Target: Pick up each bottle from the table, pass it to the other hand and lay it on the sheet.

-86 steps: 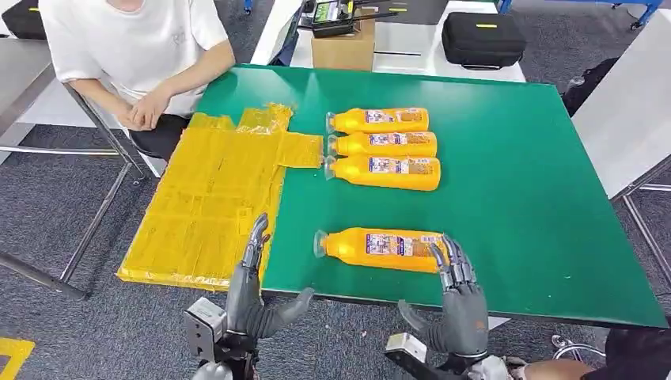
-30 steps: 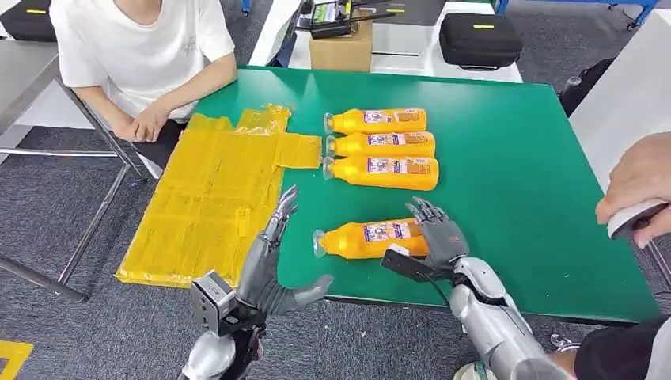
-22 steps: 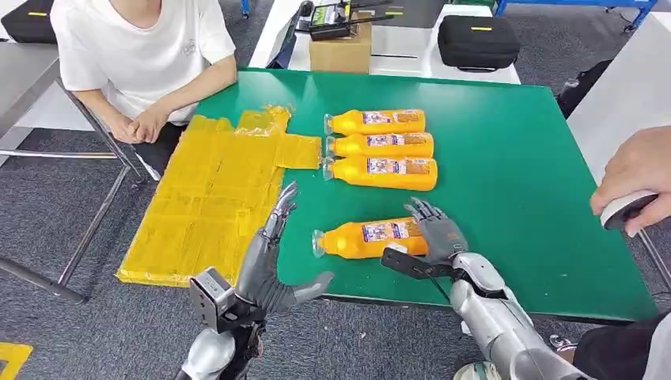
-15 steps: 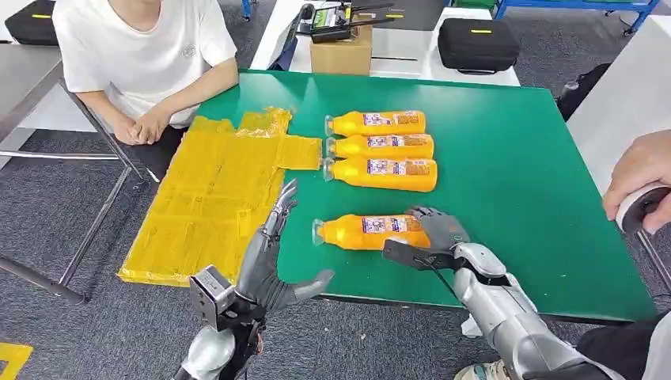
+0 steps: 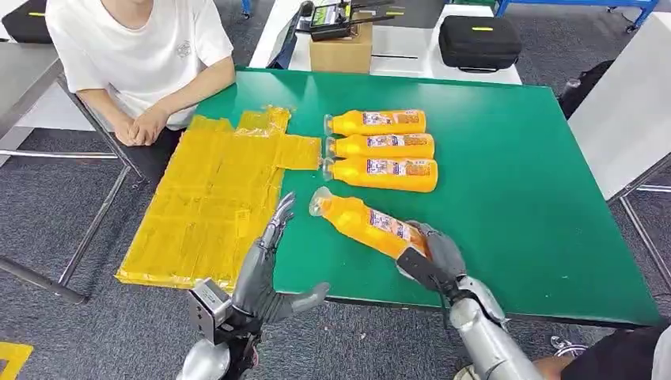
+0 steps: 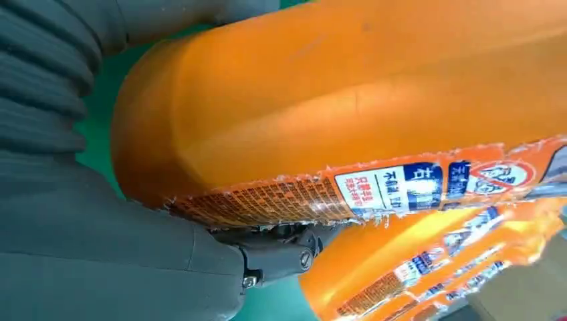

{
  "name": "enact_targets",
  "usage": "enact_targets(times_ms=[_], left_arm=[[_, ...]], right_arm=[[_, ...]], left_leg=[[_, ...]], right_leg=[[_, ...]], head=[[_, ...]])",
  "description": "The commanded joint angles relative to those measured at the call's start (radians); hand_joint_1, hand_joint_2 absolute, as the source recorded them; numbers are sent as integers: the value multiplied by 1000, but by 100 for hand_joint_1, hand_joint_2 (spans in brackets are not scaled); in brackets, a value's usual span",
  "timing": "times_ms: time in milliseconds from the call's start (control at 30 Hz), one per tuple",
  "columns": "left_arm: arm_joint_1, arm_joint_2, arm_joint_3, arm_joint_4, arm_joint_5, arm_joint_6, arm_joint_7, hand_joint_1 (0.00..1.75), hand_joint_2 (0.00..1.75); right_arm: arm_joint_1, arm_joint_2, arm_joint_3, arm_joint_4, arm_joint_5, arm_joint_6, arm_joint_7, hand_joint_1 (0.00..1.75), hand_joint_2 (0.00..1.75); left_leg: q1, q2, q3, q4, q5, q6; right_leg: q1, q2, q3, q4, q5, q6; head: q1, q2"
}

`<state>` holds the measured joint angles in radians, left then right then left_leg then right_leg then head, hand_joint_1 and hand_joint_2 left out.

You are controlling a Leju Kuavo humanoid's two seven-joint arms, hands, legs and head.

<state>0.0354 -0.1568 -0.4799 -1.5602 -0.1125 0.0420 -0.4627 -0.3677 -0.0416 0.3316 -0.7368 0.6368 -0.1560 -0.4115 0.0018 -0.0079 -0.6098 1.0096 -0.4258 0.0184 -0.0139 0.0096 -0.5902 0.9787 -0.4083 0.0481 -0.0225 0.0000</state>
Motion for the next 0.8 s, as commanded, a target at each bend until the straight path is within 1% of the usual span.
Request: enact_targets(times_ms=[33,100,133,167,233,267,300,333,367,400,500,567,600,633,700,733,767,800], left_arm=[[18,17,42,-2,8,-3,12,0,175],[26,14,51,-6,13,-1,18,0,175],[35,12,59,-11,15,7,24,0,175],[43,12,63,-17,18,18,30,0,175],[57,12,68,-28,24,37,38,0,175],[61,10,70,-28,29,41,44,0,175],[68,7,72,-29,45,46,57,0,175],[69,6,72,-26,62,42,68,0,175],[68,5,70,-17,92,33,83,0,175],[67,3,70,-9,111,30,90,0,175],[52,-2,69,28,200,5,125,0,175],[41,-2,66,49,211,2,131,0,175],[40,-1,65,54,216,0,132,0,175],[39,0,65,61,248,-19,150,0,175],[41,3,64,61,248,-19,150,0,175],[43,4,64,60,248,-19,150,0,175],[43,4,64,60,248,-19,150,0,175],[43,4,64,60,249,-20,150,0,175]], right_arm=[[147,53,-122,-249,-77,5,-25,175,175],[178,72,-157,-309,-127,0,-50,175,175],[214,91,-189,-373,-178,-3,-81,175,175],[249,104,-209,-437,-213,-4,-93,175,175],[324,134,-242,-581,-273,-9,-96,175,175],[347,144,-248,-625,-288,-10,-90,175,175],[372,158,-254,-676,-305,-14,-88,175,175],[385,166,-258,-700,-318,-17,-88,175,175],[400,178,-258,-730,-335,-19,-86,175,175],[407,185,-256,-745,-343,-23,-85,175,175],[424,202,-214,-771,-360,-35,-95,175,175],[427,205,-192,-766,-360,-40,-99,175,175],[428,207,-183,-764,-358,-44,-103,175,175],[431,210,-161,-762,-366,-39,-111,175,175],[434,215,-149,-761,-363,-40,-108,175,175],[435,216,-144,-762,-364,-42,-109,175,175],[435,216,-144,-762,-364,-42,-109,175,175],[434,213,-146,-762,-364,-42,-109,175,175]], left_leg=[[1,-2,0,0,-1,-1],[0,0,-2,0,-1,-1],[0,-1,-4,0,0,-1],[0,0,-3,0,-1,-1],[0,-2,-3,0,-2,-1],[0,-2,-5,0,-1,-1],[0,-2,-3,0,-2,-2],[0,-2,-5,0,-1,-1],[0,-2,-3,0,-2,-2],[0,-2,-5,0,-2,-1],[0,-1,-4,0,-3,-2],[0,-2,-7,-1,-1,-1],[0,-2,-5,-1,-2,-1],[0,-2,-6,-1,-1,-1],[0,-1,-5,-1,-1,-1],[0,-1,-7,-1,-1,-1],[0,-1,-4,-1,-2,-1],[0,-1,-5,-1,-1,-1]], right_leg=[[1,-2,1,0,-2,-2],[0,-1,-1,1,-2,-2],[0,-1,-3,0,-1,-1],[0,-1,-2,1,-2,-2],[0,-3,-1,1,-3,-2],[0,-3,-3,1,-2,-2],[0,-3,-1,1,-3,-3],[-1,-3,-4,1,-3,-2],[0,-3,-2,1,-4,-3],[0,-3,-4,1,-3,-2],[0,-2,-3,1,-4,-3],[0,-2,-6,0,-2,-2],[0,-3,-4,0,-3,-3],[0,-2,-6,0,-2,-2],[0,-2,-4,-1,-3,-3],[-1,-2,-6,0,-2,-2],[0,-2,-3,-1,-3,-3],[0,-2,-4,-1,-2,-2]], head=[[1,0],[0,0],[1,0],[0,0],[1,0],[1,0],[1,0],[0,0],[0,0],[0,0],[0,0],[1,0],[0,0],[0,0],[0,0],[1,0],[1,0],[0,0]])
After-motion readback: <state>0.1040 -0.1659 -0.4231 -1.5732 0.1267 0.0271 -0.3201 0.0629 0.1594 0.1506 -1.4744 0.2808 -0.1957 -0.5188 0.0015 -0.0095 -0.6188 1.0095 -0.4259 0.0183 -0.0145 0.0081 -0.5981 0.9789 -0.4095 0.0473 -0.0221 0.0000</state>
